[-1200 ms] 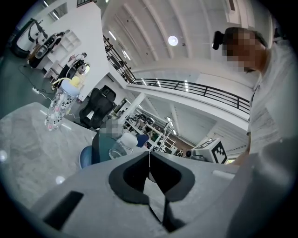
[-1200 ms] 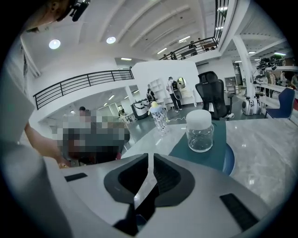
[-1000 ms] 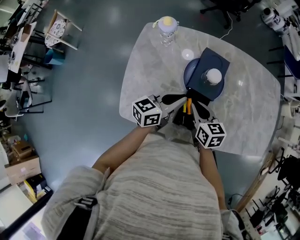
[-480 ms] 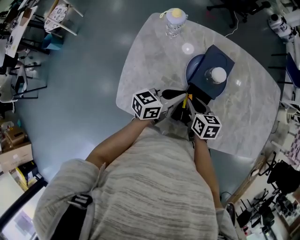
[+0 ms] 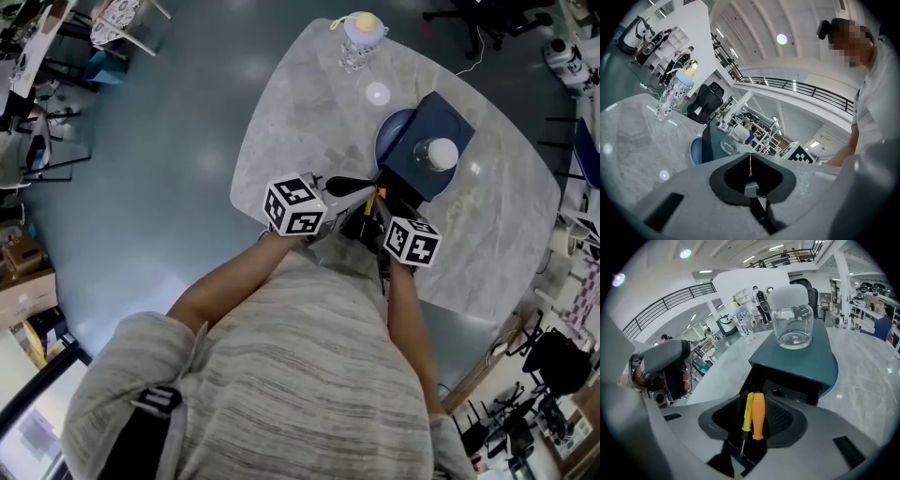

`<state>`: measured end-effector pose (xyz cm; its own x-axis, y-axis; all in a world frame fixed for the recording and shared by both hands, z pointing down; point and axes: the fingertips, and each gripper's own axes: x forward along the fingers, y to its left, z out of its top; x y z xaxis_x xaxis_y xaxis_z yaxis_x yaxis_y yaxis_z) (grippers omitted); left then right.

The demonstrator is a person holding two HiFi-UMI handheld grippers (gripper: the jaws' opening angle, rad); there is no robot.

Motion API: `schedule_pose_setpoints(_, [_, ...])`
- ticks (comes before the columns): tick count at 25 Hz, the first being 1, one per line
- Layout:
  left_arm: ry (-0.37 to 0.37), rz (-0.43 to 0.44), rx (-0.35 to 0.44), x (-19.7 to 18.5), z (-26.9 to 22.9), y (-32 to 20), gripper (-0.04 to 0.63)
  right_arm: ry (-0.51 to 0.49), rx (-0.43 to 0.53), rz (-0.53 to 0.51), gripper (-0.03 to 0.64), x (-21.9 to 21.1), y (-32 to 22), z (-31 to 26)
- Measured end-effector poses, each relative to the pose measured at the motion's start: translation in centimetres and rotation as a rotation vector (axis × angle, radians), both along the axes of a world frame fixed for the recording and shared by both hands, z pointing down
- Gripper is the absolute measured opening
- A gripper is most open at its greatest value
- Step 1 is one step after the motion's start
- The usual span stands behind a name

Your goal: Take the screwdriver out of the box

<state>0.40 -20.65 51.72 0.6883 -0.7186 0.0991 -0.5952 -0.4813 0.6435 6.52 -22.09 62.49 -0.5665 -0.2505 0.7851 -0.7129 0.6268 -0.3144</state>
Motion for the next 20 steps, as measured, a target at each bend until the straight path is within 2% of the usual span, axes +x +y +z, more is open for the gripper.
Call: schedule_pose_setpoints(20, [0.007, -0.033, -0.013, -1.2, 0.1, -0.2, 0.017, 0.158, -0.086, -0.058, 0.132, 0.1, 0.1, 3.6])
